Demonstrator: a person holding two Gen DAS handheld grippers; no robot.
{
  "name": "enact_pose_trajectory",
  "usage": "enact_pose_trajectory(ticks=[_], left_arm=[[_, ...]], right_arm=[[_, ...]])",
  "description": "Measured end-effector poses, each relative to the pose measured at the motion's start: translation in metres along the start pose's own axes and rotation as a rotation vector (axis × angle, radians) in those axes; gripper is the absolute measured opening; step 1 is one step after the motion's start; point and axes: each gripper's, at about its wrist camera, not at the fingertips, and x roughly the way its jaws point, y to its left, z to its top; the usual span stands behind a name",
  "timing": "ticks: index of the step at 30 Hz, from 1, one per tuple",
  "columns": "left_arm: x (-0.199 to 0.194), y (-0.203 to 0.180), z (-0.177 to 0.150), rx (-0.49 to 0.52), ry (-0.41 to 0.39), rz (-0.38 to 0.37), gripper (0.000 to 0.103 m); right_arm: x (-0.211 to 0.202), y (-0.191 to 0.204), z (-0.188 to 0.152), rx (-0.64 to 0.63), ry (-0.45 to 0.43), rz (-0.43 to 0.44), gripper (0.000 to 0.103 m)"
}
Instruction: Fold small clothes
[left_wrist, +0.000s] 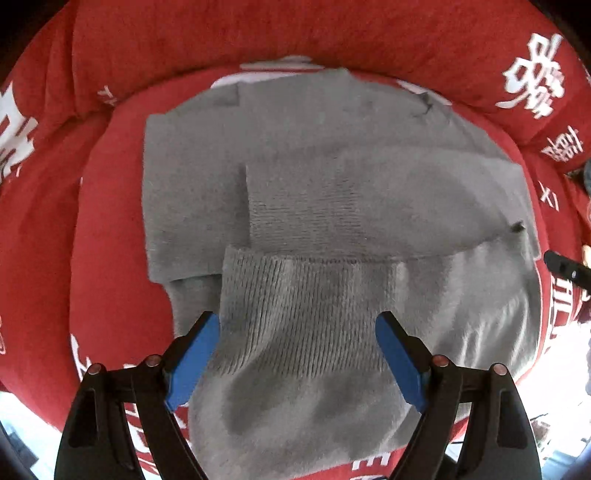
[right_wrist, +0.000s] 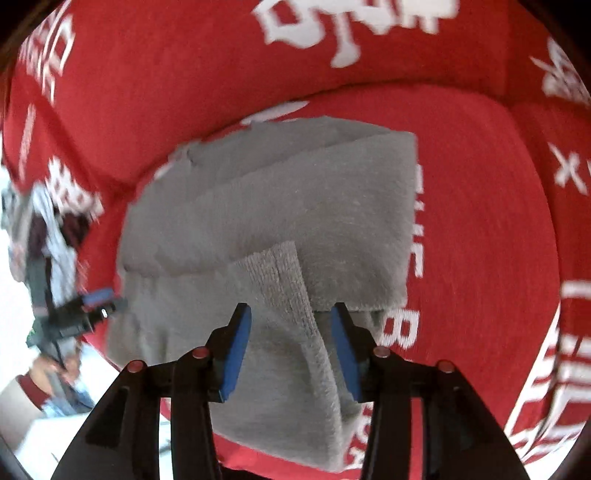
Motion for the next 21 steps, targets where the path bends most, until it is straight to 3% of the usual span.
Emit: enact_pose_trajectory(ticks=[7,13,14,16,17,19,20,21], left_arm=[[0.018,0.017,0.002,-0.05,0.033,-0.03,0.086],[0.024,0.021,0.002,-0.019,0.044,-0.073,0.083],[0.022,0.021,0.001,-0.014,0.042,-0.073,0.071],[0.02,0.022,0.0,-0.005,0.044,-0.071,0.058],[0.018,0.023,-0.001,0.0,0.04,-0.083,0.04],[0.016,0.024,-0.003,0.016,0.042,-0.104,0.015],[0.014,0.023,-0.003,0.031,0.039,-0.104,0.01],[0.01,0.022,-0.005,0.054,0.024,-0.11,0.01]], right_arm=[[0.034,-0.002,0.002,-0.014,0.06,0.005,0.049],[0.034,0.006,-0.002,-0.011,0.046,-0.045,0.05],[0.032,0.008,-0.004,-0.005,0.045,-0.053,0.05],[0.031,0.013,-0.008,0.006,0.043,-0.07,0.047],[0.031,0.016,-0.01,0.006,0.039,-0.088,0.044],[0.033,0.023,-0.015,-0.001,0.033,-0.154,0.02],[0.034,0.027,-0.018,-0.006,0.028,-0.187,0.01],[0.032,0.03,-0.019,-0.007,0.019,-0.197,0.007]])
